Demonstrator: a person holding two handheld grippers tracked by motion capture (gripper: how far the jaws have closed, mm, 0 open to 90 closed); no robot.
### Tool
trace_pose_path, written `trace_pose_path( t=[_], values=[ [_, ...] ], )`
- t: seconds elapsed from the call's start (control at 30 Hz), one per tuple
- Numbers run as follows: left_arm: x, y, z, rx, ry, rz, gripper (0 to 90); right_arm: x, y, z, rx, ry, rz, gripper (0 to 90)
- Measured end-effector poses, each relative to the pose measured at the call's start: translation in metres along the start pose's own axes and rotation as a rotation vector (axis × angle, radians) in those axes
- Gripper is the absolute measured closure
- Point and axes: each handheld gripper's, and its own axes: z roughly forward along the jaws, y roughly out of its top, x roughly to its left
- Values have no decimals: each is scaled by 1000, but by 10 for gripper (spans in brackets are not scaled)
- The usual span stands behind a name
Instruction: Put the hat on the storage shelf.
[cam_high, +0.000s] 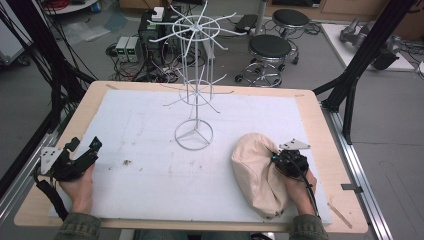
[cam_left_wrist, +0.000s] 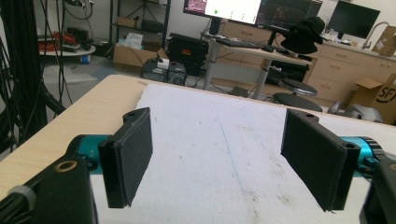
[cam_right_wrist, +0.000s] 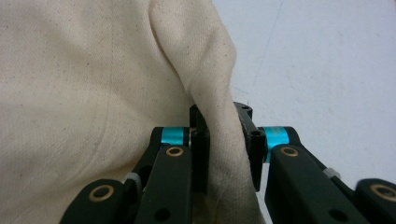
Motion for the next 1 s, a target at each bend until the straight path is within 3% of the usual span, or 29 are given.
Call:
trace_pose_path(
  t=[1.0],
  values=[
    [0,0,0,-1,-3,-4,252,-8,-3,0,-26,53,69,784]
  ],
)
